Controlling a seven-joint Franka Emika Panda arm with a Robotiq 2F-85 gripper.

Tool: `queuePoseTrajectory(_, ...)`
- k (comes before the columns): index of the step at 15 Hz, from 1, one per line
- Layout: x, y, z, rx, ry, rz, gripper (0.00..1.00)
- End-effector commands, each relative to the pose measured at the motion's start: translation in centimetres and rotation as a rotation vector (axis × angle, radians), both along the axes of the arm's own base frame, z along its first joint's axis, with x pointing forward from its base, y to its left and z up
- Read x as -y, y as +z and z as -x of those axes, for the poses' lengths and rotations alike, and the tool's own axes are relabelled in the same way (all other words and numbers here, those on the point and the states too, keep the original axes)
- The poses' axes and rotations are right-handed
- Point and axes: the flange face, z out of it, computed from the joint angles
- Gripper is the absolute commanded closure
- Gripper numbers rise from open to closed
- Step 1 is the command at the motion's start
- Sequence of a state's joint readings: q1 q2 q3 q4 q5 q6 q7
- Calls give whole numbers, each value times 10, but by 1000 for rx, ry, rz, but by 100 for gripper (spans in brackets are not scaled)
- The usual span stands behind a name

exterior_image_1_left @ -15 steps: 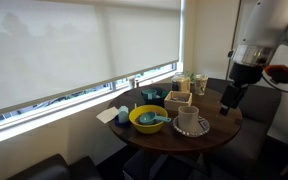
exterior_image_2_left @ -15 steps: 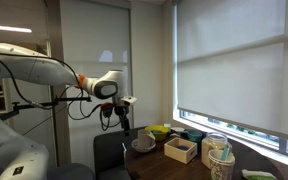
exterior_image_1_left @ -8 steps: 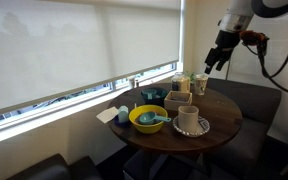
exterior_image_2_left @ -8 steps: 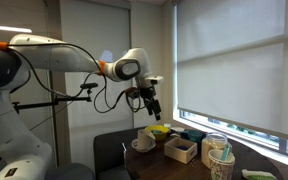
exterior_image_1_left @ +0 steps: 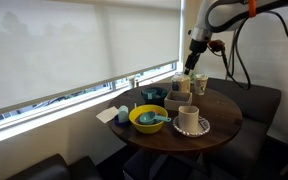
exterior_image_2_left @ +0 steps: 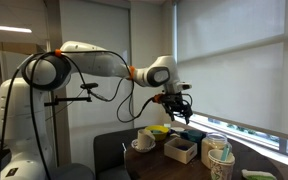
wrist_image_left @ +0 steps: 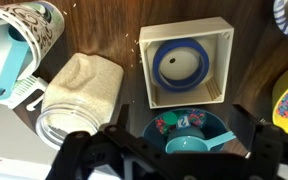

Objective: Take the blue tape out of the box and put it on the table

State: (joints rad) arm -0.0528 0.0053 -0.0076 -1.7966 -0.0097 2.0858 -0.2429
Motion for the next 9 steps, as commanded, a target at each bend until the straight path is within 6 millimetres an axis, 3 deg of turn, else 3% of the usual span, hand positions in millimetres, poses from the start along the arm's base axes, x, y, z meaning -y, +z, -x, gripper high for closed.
queuePoseTrajectory(1,-1,1,0,-1,0,0,0)
queuePoseTrajectory(5,-5,17,9,22,3,0,0)
queuePoseTrajectory(9,-5,17,10,22,3,0,0)
